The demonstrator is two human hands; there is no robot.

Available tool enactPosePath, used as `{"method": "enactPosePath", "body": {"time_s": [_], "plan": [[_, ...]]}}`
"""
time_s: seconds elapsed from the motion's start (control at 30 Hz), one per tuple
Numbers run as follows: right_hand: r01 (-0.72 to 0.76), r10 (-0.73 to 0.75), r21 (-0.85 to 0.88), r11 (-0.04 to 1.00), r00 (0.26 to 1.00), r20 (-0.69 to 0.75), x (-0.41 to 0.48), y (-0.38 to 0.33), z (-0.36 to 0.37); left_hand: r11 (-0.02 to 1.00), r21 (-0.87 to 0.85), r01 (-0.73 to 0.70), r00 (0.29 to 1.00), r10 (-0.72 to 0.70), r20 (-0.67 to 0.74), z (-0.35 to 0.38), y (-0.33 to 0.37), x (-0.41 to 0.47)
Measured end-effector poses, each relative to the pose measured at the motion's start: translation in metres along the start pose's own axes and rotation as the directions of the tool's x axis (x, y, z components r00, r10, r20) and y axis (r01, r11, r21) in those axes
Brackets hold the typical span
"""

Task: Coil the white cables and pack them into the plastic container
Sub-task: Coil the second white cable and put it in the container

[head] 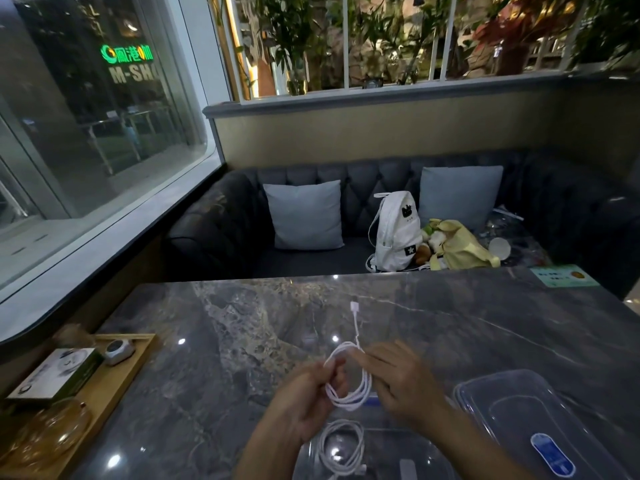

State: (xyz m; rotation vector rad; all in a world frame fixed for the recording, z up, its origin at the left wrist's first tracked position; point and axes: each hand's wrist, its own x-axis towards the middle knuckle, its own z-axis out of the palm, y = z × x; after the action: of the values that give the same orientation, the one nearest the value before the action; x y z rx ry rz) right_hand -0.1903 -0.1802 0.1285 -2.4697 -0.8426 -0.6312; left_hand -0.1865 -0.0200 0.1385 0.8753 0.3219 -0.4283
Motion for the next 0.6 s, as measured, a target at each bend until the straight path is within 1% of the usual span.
{"method": "enactPosePath", "body": {"time_s": [0.07, 0.13, 0.2, 0.23, 0.27, 0.37, 0.43, 0.5, 0.57, 0.6], "plan": [[-0.147, 0.136, 0.116, 0.982, 0.987, 0.091, -0.001, -0.002, 0.002, 0.991, 0.081, -0.105, 0.992, 0.111, -0.067, 0.004, -0.001, 0.001], [-0.246, 0.215, 0.221, 0.944, 0.964, 0.156, -0.003, -0.008, 0.006, 0.964, 0.174, -0.203, 0.967, 0.225, -0.118, 0.007, -0.003, 0.004], [-0.288, 0.253, 0.329, 0.899, 0.956, 0.146, -0.001, -0.017, 0.012, 0.910, 0.301, -0.286, 0.929, 0.341, -0.148, 0.007, -0.004, 0.005], [-0.324, 0.295, 0.367, 0.872, 0.946, 0.132, 0.003, -0.019, 0.015, 0.870, 0.376, -0.320, 0.905, 0.397, -0.149, 0.006, -0.004, 0.006], [-0.389, 0.366, 0.380, 0.839, 0.921, 0.134, 0.007, -0.021, 0.017, 0.821, 0.452, -0.349, 0.881, 0.452, -0.141, 0.005, -0.005, 0.008], [-0.535, 0.526, 0.319, 0.782, 0.842, 0.122, 0.020, -0.022, 0.022, 0.677, 0.599, -0.428, 0.808, 0.584, -0.083, 0.004, -0.008, 0.011], [-0.540, 0.527, 0.225, 0.811, 0.841, 0.120, 0.023, -0.018, 0.025, 0.581, 0.666, -0.467, 0.771, 0.637, -0.015, 0.003, -0.011, 0.011], [-0.549, 0.537, 0.167, 0.819, 0.836, 0.116, 0.025, -0.016, 0.026, 0.509, 0.718, -0.475, 0.755, 0.655, 0.034, 0.000, -0.013, 0.012], [-0.603, 0.592, 0.212, 0.769, 0.797, 0.119, 0.029, -0.014, 0.027, 0.452, 0.751, -0.481, 0.752, 0.653, 0.089, -0.002, -0.012, 0.013], [-0.631, 0.614, 0.226, 0.743, 0.776, 0.145, 0.031, -0.014, 0.027, 0.410, 0.769, -0.490, 0.749, 0.649, 0.132, -0.002, -0.012, 0.013]]}}
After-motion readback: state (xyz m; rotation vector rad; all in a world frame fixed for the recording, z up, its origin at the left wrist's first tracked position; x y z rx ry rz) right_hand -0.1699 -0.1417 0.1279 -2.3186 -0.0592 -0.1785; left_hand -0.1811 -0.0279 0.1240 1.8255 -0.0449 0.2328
